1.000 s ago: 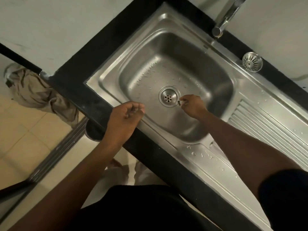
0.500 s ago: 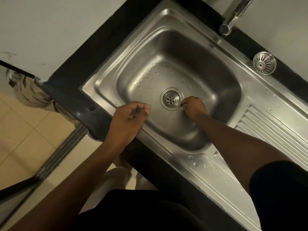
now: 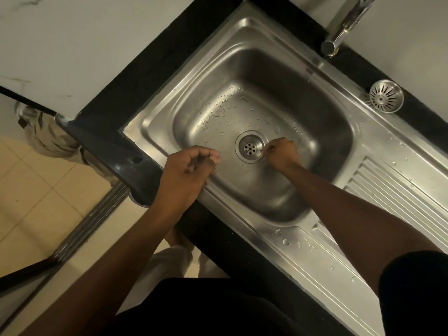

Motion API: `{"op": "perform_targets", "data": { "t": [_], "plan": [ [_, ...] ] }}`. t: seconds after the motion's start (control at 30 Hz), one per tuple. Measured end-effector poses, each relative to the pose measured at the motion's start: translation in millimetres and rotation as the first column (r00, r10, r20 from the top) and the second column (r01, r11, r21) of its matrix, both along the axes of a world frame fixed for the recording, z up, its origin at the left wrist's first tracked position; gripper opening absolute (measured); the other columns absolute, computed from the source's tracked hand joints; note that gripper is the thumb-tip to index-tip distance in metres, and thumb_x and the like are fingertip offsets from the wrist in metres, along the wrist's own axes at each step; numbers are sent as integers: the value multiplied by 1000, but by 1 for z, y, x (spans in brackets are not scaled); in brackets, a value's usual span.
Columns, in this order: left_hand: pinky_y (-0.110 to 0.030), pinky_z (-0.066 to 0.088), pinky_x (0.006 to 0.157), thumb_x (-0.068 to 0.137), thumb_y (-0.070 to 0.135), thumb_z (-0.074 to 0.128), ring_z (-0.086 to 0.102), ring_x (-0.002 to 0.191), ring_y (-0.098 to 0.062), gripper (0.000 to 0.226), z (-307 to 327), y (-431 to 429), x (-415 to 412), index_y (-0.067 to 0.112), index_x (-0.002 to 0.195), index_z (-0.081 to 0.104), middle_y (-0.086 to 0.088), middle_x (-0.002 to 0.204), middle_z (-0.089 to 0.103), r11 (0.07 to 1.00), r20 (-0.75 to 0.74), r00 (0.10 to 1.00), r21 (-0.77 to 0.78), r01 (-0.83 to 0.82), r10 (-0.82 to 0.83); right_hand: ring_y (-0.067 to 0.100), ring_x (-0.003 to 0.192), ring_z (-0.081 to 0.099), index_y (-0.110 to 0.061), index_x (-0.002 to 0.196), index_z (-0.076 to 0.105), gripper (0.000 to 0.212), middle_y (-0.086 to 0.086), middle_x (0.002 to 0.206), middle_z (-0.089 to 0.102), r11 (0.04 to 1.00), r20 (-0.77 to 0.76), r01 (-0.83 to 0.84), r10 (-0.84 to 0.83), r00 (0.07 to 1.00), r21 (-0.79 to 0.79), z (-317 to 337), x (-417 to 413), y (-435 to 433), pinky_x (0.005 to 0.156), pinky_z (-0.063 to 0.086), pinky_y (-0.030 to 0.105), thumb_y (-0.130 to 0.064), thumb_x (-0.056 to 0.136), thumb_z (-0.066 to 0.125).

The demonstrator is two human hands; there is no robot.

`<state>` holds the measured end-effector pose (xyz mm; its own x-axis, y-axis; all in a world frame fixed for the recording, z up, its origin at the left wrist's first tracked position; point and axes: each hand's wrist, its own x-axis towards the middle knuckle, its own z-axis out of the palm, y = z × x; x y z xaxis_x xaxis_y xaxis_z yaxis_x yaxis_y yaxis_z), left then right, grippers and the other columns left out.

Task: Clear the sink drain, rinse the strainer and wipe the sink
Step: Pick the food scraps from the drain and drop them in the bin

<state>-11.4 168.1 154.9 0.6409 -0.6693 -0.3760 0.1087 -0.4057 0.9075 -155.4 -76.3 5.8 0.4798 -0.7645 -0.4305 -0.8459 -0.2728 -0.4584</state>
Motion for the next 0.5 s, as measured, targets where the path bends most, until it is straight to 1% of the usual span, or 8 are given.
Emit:
{"op": "perform_targets", "data": {
  "t": [0.03,0.1,0.13,0.2,0.27,0.33,0.43,0.5],
  "plan": [
    [-50,64,84,100,22,72,77,90,-30,11,2,1,2,27,104,81,-4,96,82,1000,-5,1000,-8,-4,4,22,86,75,-17,87,83,16,4,86,80,997,69,66,-69,995,48,8,3,2,80,57,26,-11,87,69],
    [-47,65,84,100,22,72,77,93,-30,11,5,5,6,28,104,81,-4,96,82,1000,-25,999,-21,-21,20,21,74,76,-14,84,80,8,5,77,78,963,210,190,-229,951,189,29,7,10,75,62,32,-9,86,75],
    [-44,65,84,100,22,73,78,94,-29,11,7,7,9,28,104,81,-3,97,82,999,-30,999,-28,-26,25,18,67,75,-11,83,79,5,7,76,77,928,279,238,-319,906,288,42,10,16,71,63,34,-7,86,76],
    [-36,65,82,99,21,72,78,93,-27,11,9,12,14,25,105,81,-2,98,82,999,-31,999,-35,-39,38,15,64,73,-7,84,76,5,13,78,78,866,398,251,-433,809,432,72,16,32,67,61,31,-4,87,78],
    [-32,65,80,100,18,72,78,91,-25,11,12,20,20,21,106,80,0,99,82,998,-23,998,-44,-55,54,19,69,74,-5,87,76,3,21,86,78,831,480,202,-479,735,519,103,23,53,67,63,29,-5,87,79],
    [-31,65,81,101,17,71,78,89,-22,11,15,32,27,19,106,80,1,101,82,996,-14,997,-51,-74,74,22,74,76,-3,92,77,8,23,89,78,810,530,151,-498,686,566,133,34,78,71,64,30,-8,87,80],
    [-24,63,78,101,18,71,79,87,-15,11,18,57,41,20,108,79,4,100,82,993,13,994,-51,-111,112,26,80,78,-3,97,77,10,18,89,80,816,571,88,-473,671,572,167,54,120,75,65,33,-9,90,79],
    [-24,64,76,101,21,70,78,86,-16,12,20,78,51,22,109,78,4,100,82,988,33,988,-29,-150,151,26,80,79,-3,99,77,9,15,88,80,835,589,43,-422,690,548,182,70,149,77,65,34,-8,91,78]
  ]
}}
